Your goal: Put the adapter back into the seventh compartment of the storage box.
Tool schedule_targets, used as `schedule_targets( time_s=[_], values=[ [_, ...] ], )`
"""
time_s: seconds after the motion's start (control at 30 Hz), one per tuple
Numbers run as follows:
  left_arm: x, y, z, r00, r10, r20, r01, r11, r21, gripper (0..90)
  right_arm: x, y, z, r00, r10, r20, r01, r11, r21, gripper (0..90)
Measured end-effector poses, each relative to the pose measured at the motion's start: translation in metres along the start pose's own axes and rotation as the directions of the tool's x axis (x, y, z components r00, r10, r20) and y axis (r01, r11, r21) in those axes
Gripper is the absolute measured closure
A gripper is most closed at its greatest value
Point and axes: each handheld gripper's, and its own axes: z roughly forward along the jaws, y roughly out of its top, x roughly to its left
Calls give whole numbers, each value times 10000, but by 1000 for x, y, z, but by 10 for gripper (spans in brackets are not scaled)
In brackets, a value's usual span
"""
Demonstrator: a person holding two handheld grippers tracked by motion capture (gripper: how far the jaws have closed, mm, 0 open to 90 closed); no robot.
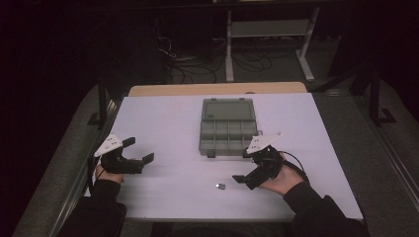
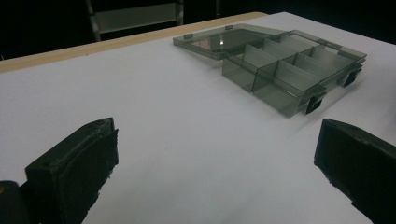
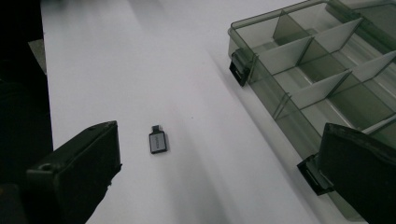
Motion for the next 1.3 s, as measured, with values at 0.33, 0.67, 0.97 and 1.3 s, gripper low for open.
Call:
schedule_targets(
  time_s=[0.33,0.67,0.97,1.3],
  values=[
    [0,0,0,10000,25,18,-25,10000,24,0,4,0,11,9996,-47,-263,53,9997,229,0],
    [0,0,0,10000,44,17,-44,10000,37,0,7,1,20,9989,-181,-433,201,9987,460,0],
    [0,0,0,10000,47,17,-47,10000,29,0,14,3,28,9971,-359,-673,402,9972,635,0],
    [0,0,0,10000,43,24,-44,10000,26,0,19,5,38,9949,-462,-902,549,9938,968,0]
  ],
)
